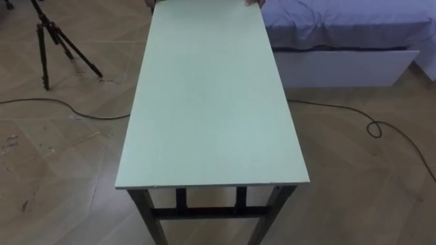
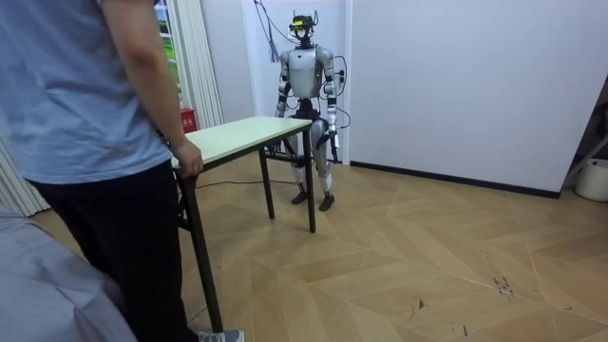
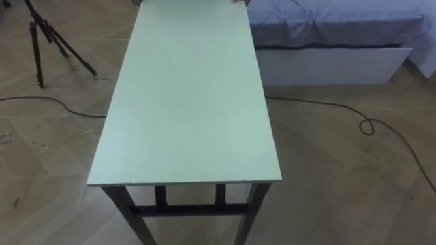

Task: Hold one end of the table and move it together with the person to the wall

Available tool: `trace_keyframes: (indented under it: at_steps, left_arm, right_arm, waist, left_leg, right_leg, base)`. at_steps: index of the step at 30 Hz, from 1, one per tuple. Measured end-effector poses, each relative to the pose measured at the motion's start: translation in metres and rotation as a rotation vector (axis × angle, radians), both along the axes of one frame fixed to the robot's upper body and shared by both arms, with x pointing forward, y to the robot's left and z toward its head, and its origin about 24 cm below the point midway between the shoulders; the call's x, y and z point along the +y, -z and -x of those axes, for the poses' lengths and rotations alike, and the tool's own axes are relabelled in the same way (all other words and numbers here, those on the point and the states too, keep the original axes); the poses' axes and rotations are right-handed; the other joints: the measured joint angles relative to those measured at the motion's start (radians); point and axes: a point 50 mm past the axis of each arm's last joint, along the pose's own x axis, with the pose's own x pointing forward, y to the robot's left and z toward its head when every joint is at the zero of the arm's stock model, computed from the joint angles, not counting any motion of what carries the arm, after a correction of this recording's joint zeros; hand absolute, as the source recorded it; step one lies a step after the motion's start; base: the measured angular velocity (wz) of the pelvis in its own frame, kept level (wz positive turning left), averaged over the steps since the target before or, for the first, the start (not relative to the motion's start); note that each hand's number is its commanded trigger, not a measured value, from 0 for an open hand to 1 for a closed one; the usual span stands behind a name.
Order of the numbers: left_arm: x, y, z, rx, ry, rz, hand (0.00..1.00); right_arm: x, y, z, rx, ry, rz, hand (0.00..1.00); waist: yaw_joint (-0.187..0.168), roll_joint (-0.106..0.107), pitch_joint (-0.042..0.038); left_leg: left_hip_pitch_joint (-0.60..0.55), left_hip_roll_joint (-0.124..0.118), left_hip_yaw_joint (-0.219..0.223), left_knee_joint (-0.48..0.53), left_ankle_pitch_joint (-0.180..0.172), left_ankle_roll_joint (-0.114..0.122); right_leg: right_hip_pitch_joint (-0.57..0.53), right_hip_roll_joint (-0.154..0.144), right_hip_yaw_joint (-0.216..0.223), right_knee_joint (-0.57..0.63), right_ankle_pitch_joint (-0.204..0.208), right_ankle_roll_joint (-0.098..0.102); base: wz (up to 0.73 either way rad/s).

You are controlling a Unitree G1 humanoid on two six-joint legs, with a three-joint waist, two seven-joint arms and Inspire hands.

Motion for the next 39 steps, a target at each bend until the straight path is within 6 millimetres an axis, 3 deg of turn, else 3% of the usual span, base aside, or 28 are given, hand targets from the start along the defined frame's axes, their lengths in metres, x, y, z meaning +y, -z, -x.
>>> trace_keyframes:
  at_steps: [11,19,29,39]
  left_arm:
    - [-0.007,-0.001,-0.011,-0.133,-0.175,0.222,0.00]
    - [-0.017,-0.020,-0.048,-0.438,-0.338,0.485,0.00]
    - [-0.046,-0.056,-0.074,-0.694,-0.379,0.848,0.00]
    - [-0.079,-0.079,-0.088,-0.754,-0.199,1.035,0.00]
  right_arm:
    - [-0.001,-0.007,-0.023,-0.145,0.013,-0.144,0.00]
    - [0.006,-0.023,-0.052,-0.361,0.102,-0.289,0.00]
    - [0.042,-0.055,-0.062,-0.601,0.167,-0.612,0.00]
    - [0.075,-0.077,-0.069,-0.683,0.009,-0.819,0.00]
  waist:
    - [-0.003,0.015,-0.0012]
    - [-0.006,0.010,0.0008]
    - [-0.010,-0.002,0.0049]
    - [-0.010,0.002,0.0027]
  left_leg:
    - [-0.031,0.000,-0.015,0.021,0.000,0.000]
    - [-0.036,0.000,-0.013,0.020,0.000,0.000]
    - [-0.049,0.000,-0.015,0.029,0.000,0.000]
    - [-0.061,0.001,-0.019,0.036,0.000,0.000]
  right_leg:
    - [-0.016,-0.001,-0.015,0.002,0.001,-0.002]
    - [-0.026,-0.002,-0.012,0.007,0.001,-0.002]
    - [-0.035,-0.005,-0.014,0.019,0.001,-0.002]
    - [-0.051,-0.004,-0.016,0.037,0.001,-0.002]
  base:
    - [0.04]
    - [0.00]
    - [0.00]
    - [0.00]
